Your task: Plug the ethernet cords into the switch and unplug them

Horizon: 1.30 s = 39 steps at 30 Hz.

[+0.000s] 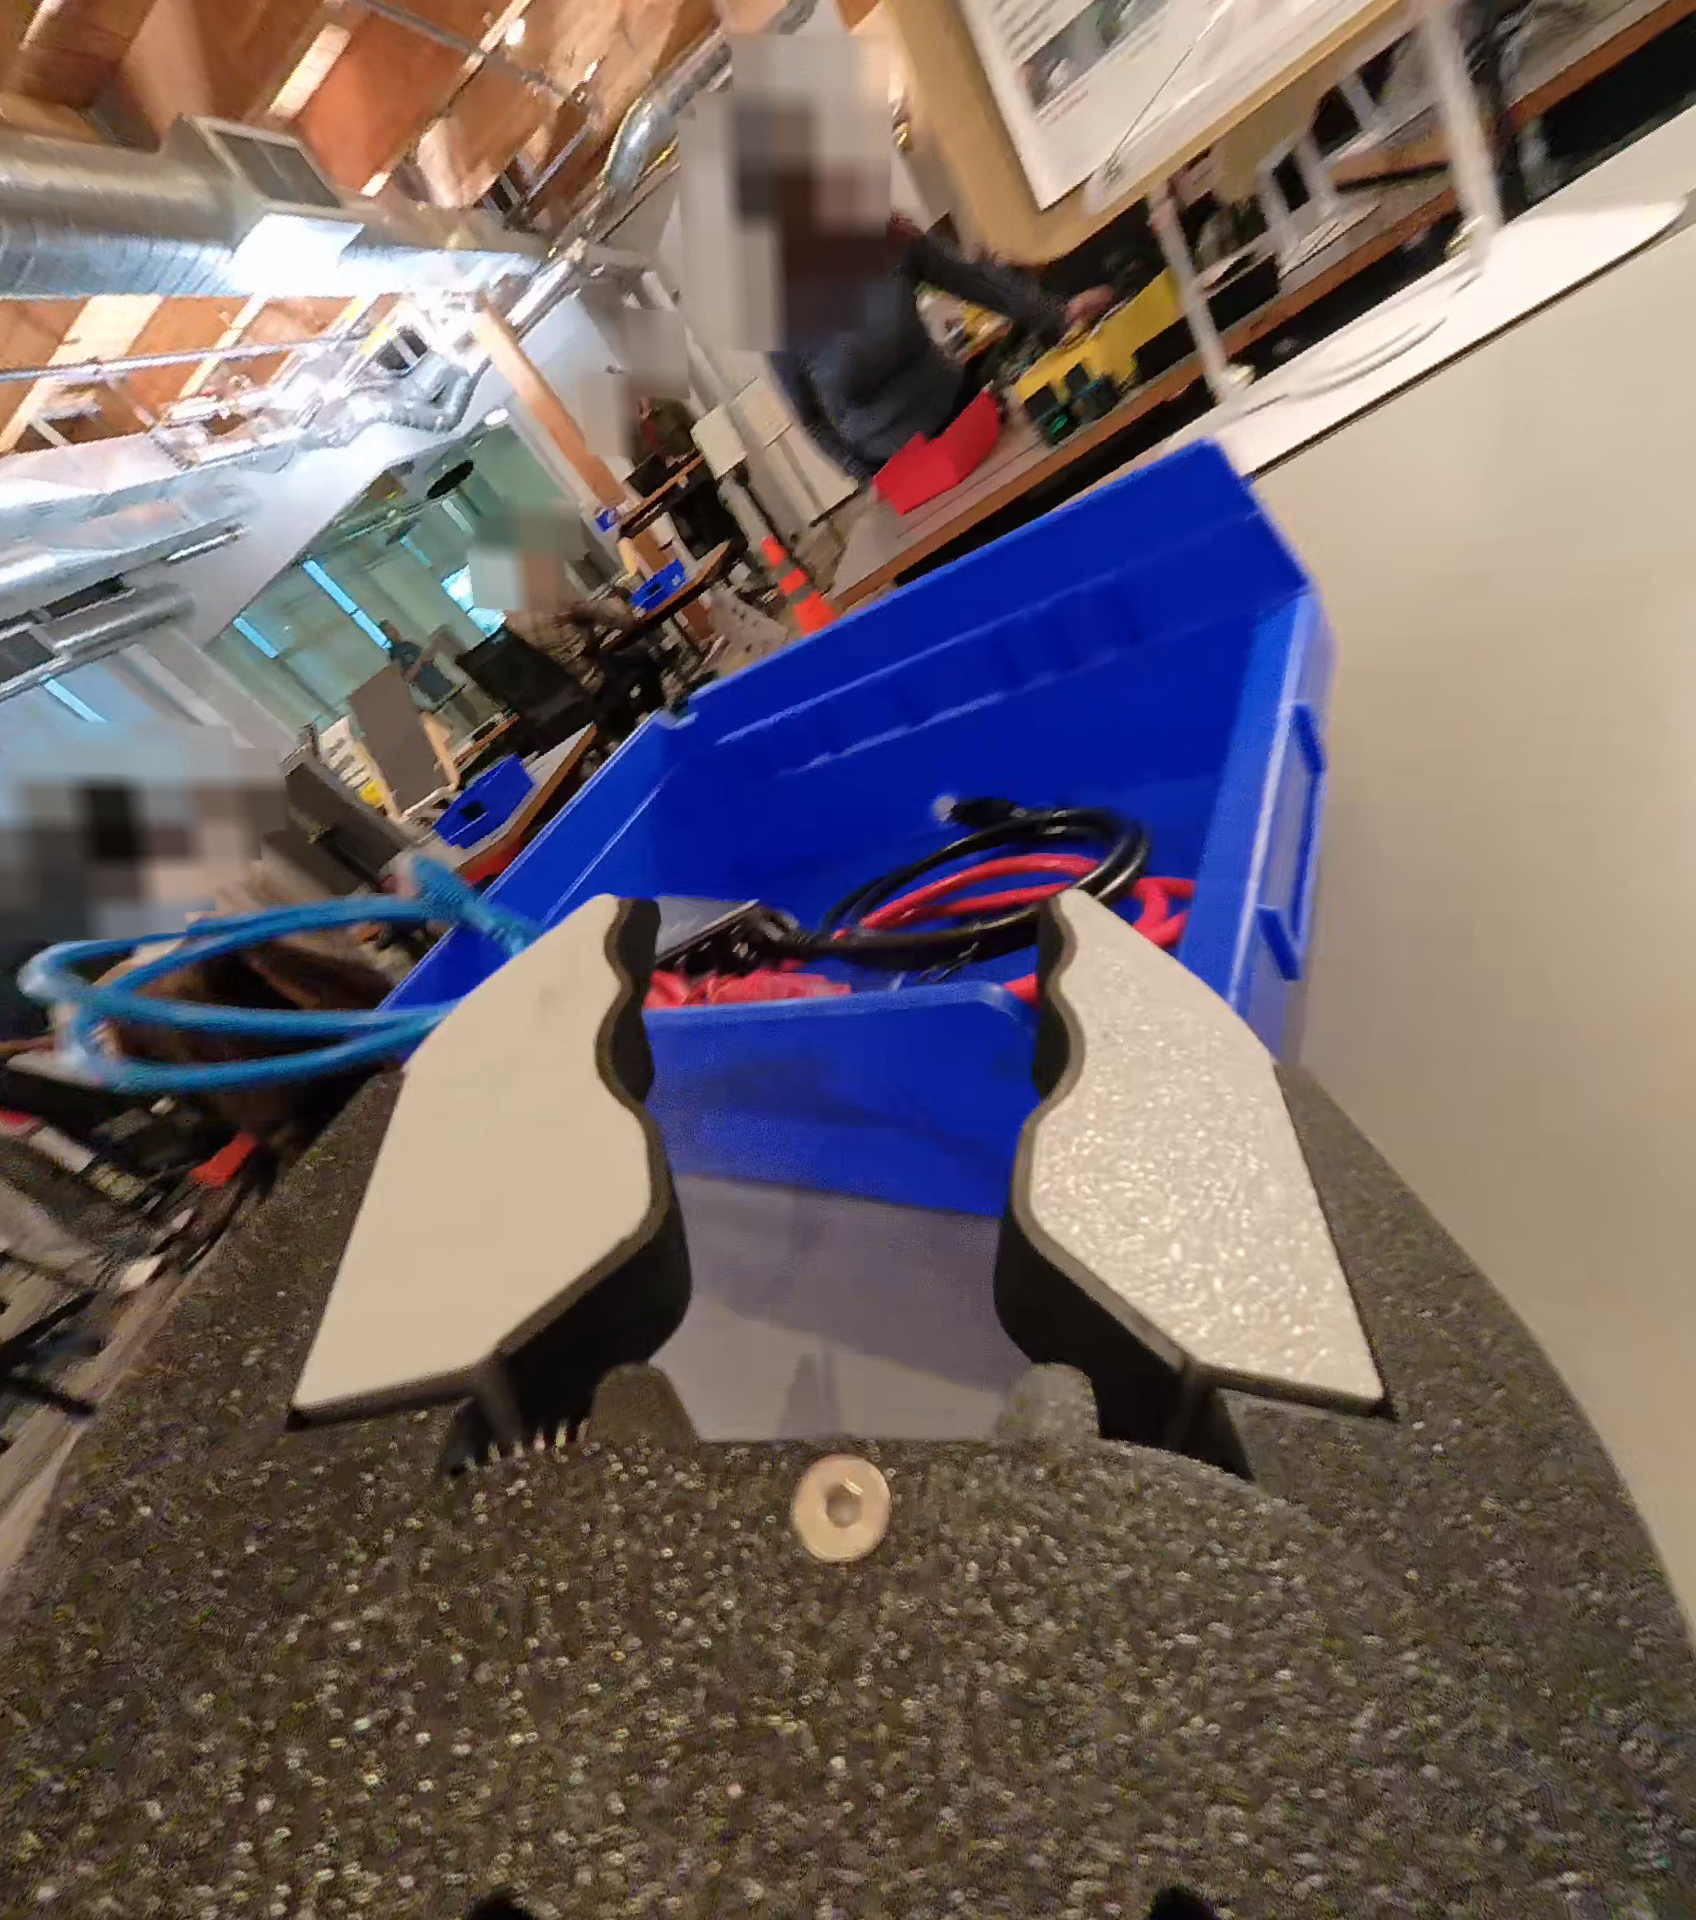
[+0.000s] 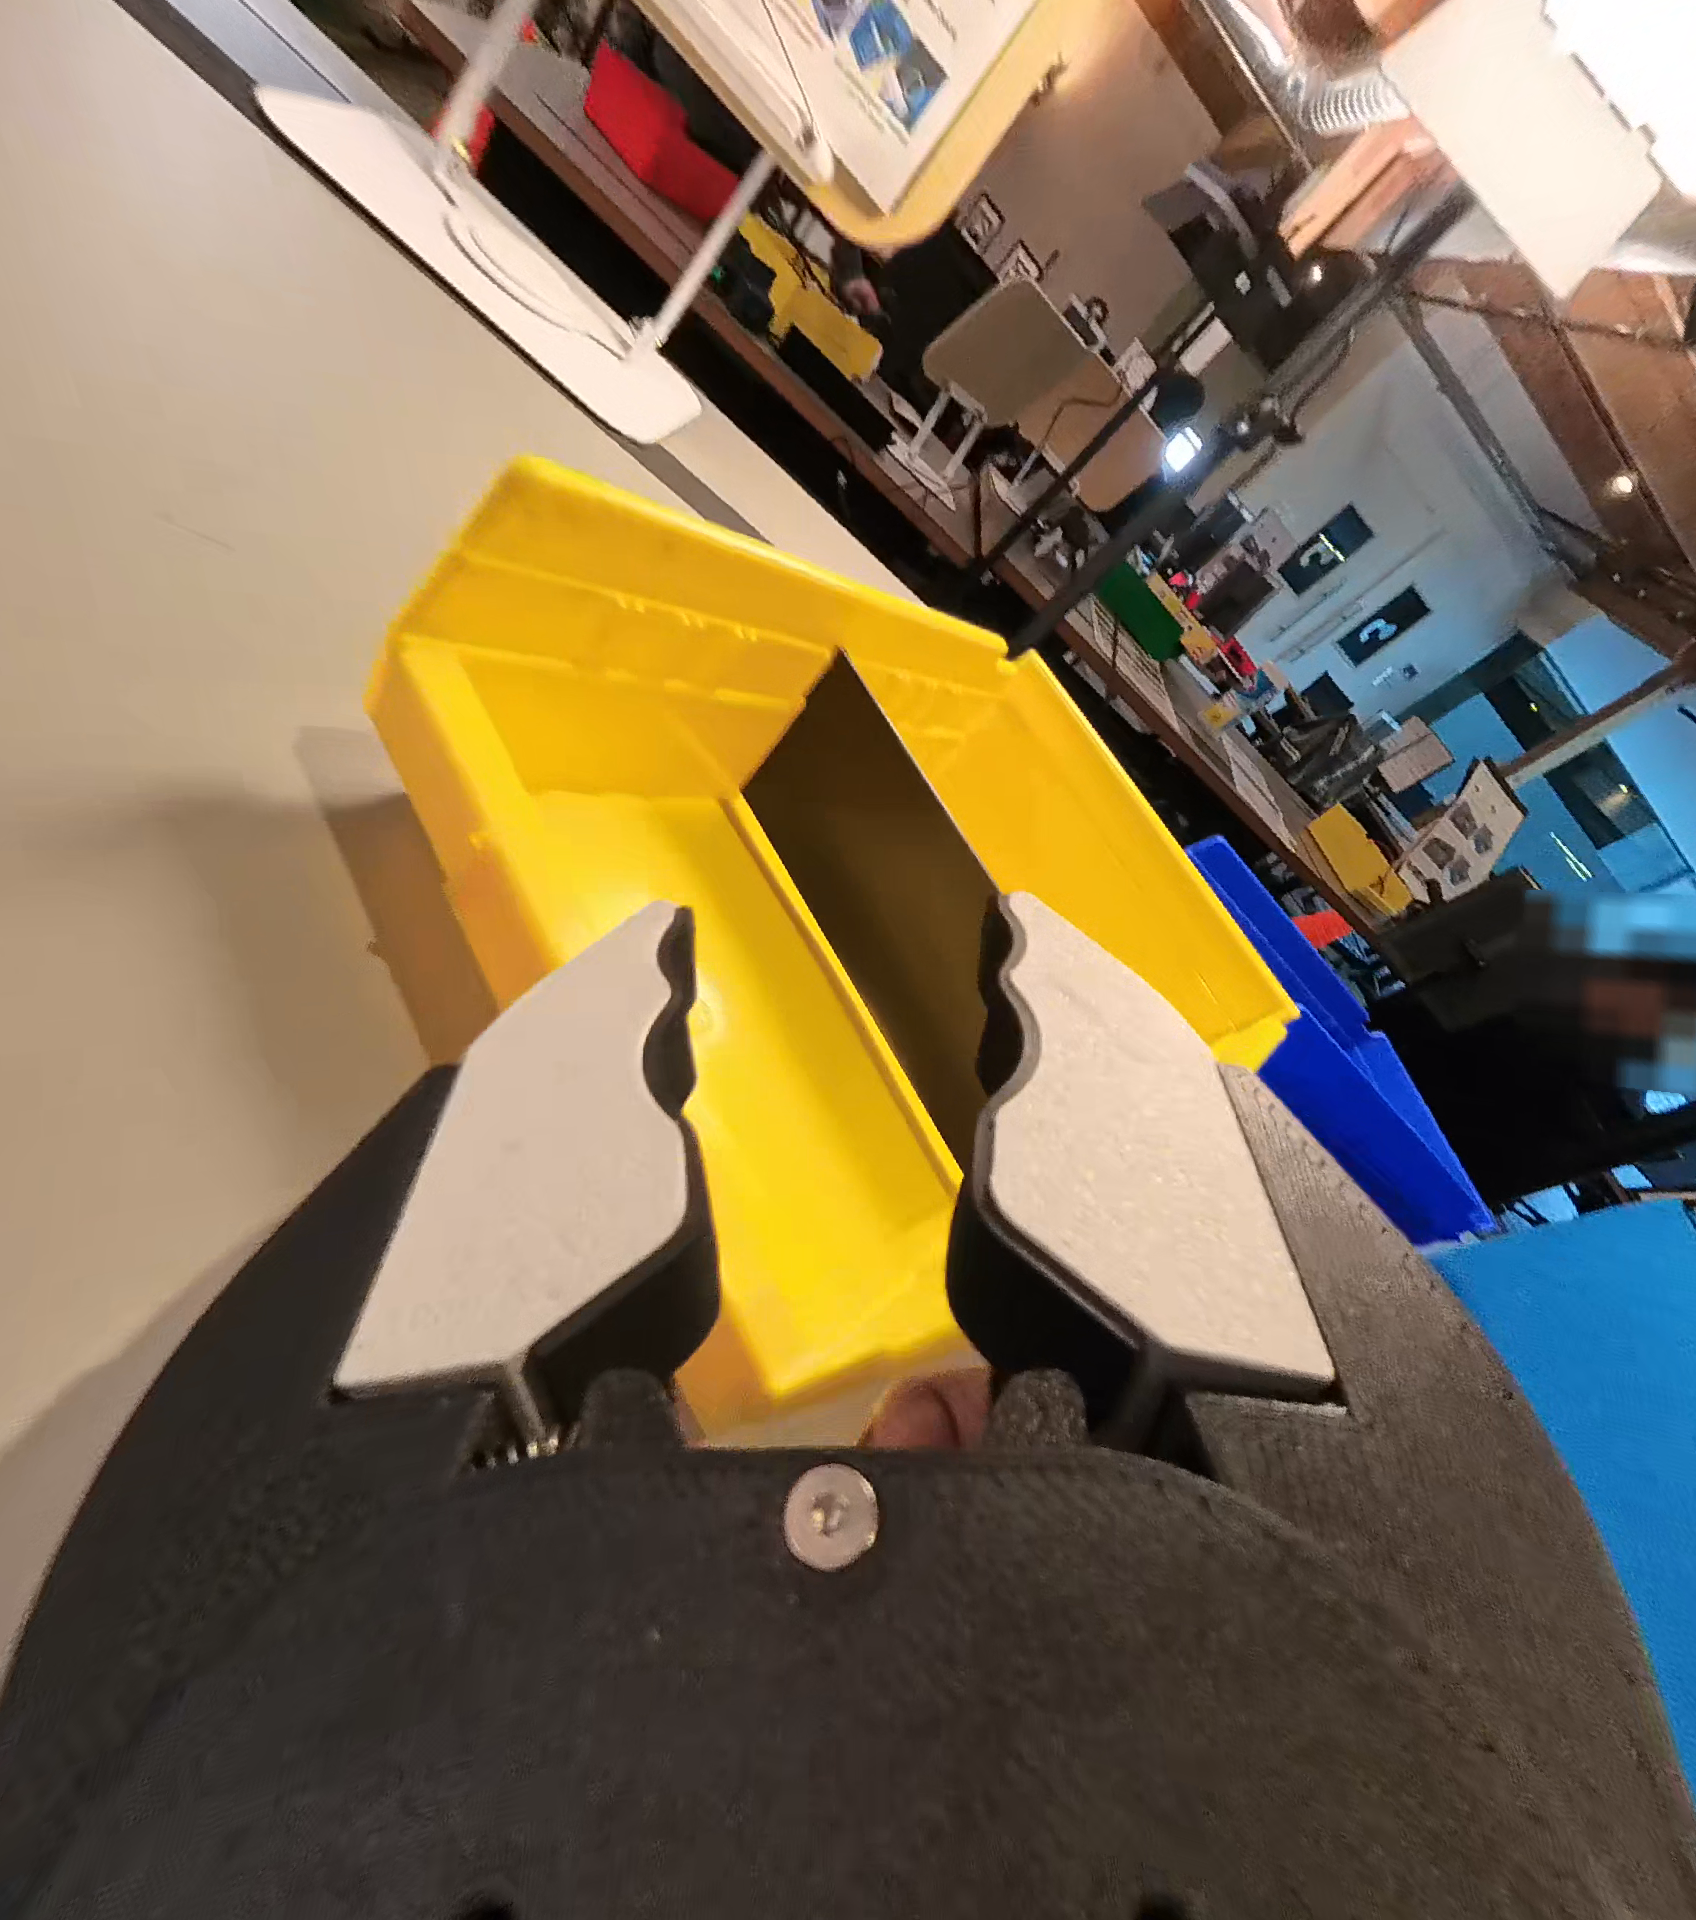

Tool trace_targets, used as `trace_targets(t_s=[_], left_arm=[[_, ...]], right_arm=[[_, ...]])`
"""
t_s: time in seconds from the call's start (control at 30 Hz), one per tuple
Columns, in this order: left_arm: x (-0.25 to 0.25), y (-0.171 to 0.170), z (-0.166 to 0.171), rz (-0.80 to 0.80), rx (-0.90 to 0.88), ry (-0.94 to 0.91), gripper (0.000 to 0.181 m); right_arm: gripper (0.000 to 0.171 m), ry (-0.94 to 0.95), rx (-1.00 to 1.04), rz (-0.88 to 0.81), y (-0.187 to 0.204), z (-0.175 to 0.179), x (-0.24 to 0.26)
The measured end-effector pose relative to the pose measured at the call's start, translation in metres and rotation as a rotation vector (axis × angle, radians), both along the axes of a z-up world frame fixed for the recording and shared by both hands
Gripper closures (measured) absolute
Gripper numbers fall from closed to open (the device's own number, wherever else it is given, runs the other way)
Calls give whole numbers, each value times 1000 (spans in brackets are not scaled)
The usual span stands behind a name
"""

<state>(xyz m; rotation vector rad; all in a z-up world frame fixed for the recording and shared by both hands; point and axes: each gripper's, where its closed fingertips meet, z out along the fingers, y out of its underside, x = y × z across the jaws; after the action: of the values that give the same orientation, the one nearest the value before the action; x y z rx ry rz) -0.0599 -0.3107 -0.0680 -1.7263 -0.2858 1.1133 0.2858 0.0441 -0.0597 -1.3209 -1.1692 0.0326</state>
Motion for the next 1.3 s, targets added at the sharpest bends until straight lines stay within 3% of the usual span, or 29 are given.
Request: trace_targets(t_s=[0.17, 0.27, 0.33, 0.5, 0.63, 0.73, 0.8, 0.9, 0.97, 1.1, 1.3], left_arm=[[-46, -70, -1, 198, -30, -37, 113], [-46, -85, 12, 187, 38, -38, 114], [-28, -66, 24, 87, 98, -32, 116], [12, 29, 23, -200, 108, -129, 116], [6, 101, 2, -315, 10, -291, 109], [-15, 125, -16, -257, -57, -372, 104], [-32, 125, -27, -168, -99, -368, 105], [-35, 123, -42, -147, -143, -416, 127], [-37, 118, -42, -141, -155, -404, 143], [-30, 99, -43, -148, -128, -387, 150], [-17, 44, -44, -100, -64, -330, 163]], right_arm=[[118, -42, 6, -118, 31, -1, 35], [115, -37, -7, -150, 41, 1, 47], [116, -31, -5, -137, 38, 2, 43], [116, 3, -55, 33, 0, -6, -9], [115, -11, -99, 145, -23, -10, -69], [108, -14, -165, 153, -21, -11, -109], [101, -34, -191, 113, -12, -17, -128], [96, -58, -222, 57, -2, -32, -142], [107, -73, -160, -3, 8, -31, -136], [123, -35, -170, -12, 18, -37, -113], [147, 30, -78, -94, 28, -38, -52]])
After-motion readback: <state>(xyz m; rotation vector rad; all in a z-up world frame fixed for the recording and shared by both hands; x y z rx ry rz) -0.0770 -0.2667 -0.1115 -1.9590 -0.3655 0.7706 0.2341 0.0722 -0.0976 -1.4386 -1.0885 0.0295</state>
